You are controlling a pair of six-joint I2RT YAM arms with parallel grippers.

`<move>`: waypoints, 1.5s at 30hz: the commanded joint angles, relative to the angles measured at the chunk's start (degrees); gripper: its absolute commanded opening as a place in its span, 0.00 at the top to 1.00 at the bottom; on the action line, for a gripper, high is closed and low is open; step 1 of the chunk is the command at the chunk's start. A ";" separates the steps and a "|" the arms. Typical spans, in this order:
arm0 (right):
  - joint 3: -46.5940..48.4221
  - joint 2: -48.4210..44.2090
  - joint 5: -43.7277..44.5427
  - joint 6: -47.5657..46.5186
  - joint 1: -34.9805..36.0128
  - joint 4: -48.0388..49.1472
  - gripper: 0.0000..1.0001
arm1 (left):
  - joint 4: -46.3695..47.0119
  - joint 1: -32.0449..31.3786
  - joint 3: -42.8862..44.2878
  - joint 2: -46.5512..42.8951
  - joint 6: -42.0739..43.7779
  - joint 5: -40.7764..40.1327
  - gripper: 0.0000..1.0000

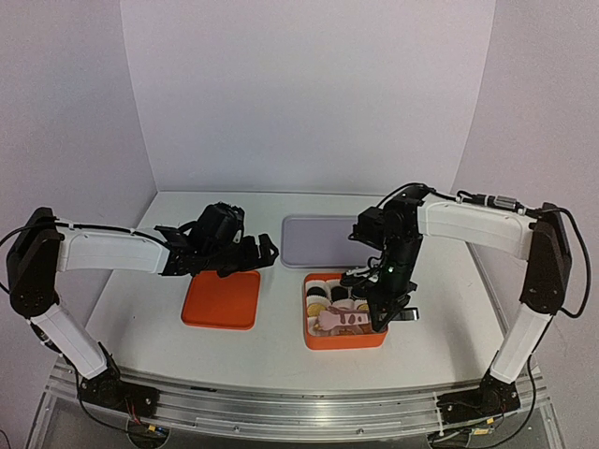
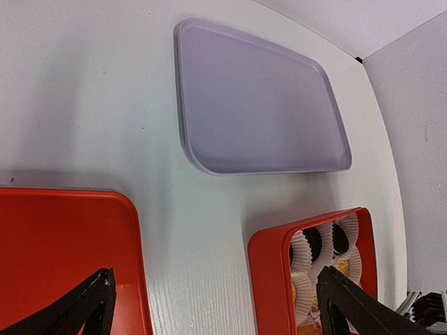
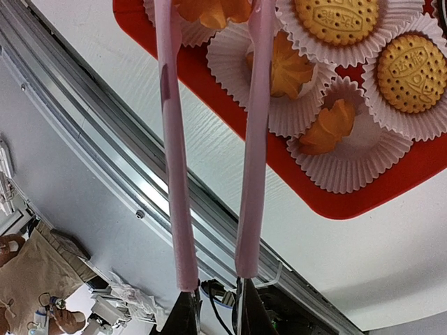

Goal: Pack the cookies

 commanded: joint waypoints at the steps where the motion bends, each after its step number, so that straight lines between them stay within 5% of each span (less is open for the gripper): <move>1: 2.10 0.85 0.18 1.03 0.34 0.14 0.87 | 1.28 0.11 0.85 -1.04 0.17 0.02 0.00; 22: 2.15 0.40 -1.73 2.35 0.36 1.30 0.70 | 1.00 0.12 0.37 -1.92 -0.24 -0.67 0.00; 31: 2.94 -3.59 0.87 4.14 0.35 1.15 0.74 | 1.07 0.11 0.68 -1.75 -0.22 -0.70 0.00; 37: 1.71 -10.39 6.35 8.43 0.37 0.92 0.74 | 0.90 0.11 1.24 -1.49 0.08 -0.67 0.01; 41: 2.68 -14.45 17.55 14.06 -0.17 1.10 0.76 | 0.06 0.11 1.52 -1.87 0.02 -1.14 0.01; 45: 2.67 -16.03 25.92 22.69 -6.90 2.51 0.80 | -2.55 0.13 1.93 -2.87 -0.52 -3.21 0.00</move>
